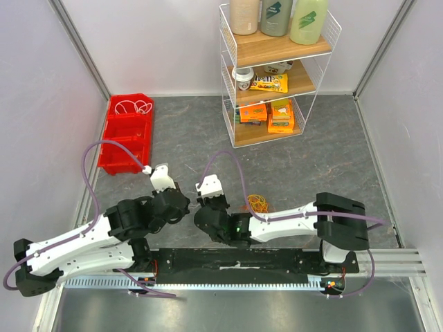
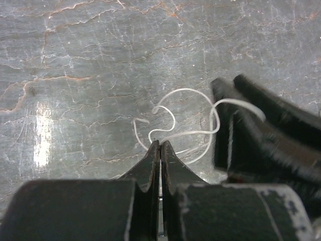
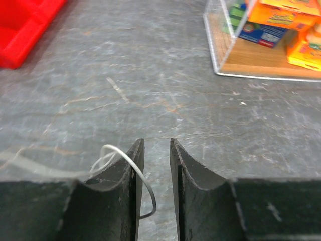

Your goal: Untangle the cables

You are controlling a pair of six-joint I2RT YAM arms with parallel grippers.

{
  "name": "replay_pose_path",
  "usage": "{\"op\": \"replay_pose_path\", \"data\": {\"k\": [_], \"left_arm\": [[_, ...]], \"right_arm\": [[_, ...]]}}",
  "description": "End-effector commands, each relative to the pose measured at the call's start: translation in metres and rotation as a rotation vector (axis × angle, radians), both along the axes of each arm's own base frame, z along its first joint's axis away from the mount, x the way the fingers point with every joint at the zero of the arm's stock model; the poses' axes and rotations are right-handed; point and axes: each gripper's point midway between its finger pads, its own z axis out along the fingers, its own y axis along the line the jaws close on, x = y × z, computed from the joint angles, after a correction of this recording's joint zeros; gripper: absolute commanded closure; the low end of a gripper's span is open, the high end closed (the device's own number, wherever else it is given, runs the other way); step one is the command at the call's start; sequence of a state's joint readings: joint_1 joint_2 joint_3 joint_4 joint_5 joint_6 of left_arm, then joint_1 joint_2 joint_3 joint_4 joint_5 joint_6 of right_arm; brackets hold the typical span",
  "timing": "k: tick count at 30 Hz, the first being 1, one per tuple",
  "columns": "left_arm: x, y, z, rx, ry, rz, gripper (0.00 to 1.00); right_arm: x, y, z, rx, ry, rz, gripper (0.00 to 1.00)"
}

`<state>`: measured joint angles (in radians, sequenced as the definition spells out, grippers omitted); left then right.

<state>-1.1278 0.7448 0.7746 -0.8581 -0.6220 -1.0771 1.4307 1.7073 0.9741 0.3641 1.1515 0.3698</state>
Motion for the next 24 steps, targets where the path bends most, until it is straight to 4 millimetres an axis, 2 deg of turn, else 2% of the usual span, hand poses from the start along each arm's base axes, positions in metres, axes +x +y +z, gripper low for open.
{"op": "replay_pose_path", "data": {"k": [1,5,10,15,18,20,22,24], "left_arm": [[0.003,0.017,-0.007,-0.017,0.005,0.126,0.98],[0.005,0.045,-0.013,0.021,-0.007,0.264,0.98],[0.011,0.068,-0.001,0.024,-0.072,0.360,0.98],[0.014,0.074,0.013,0.050,-0.112,0.352,0.98],[0.015,0.072,0.017,0.076,-0.115,0.328,0.98],[0.018,0.058,0.023,0.075,-0.135,0.255,0.98],[0.020,0.043,0.028,0.095,-0.146,0.160,0.98],[0.021,0.030,0.036,0.111,-0.141,0.087,0.98]], "right_arm": [[0.034,-0.045,0.009,0.098,-0.033,-0.298,0.65],[0.061,-0.095,-0.002,0.111,0.003,-0.422,0.60],[0.080,-0.168,-0.021,0.088,0.042,-0.550,0.53],[0.083,-0.251,-0.045,0.010,0.095,-0.652,0.51],[0.089,-0.280,-0.055,-0.004,0.149,-0.633,0.50],[0.093,-0.278,-0.056,-0.009,0.200,-0.554,0.45],[0.096,-0.251,-0.048,-0.004,0.231,-0.376,0.39],[0.091,-0.223,-0.040,0.019,0.280,-0.208,0.37]]}}
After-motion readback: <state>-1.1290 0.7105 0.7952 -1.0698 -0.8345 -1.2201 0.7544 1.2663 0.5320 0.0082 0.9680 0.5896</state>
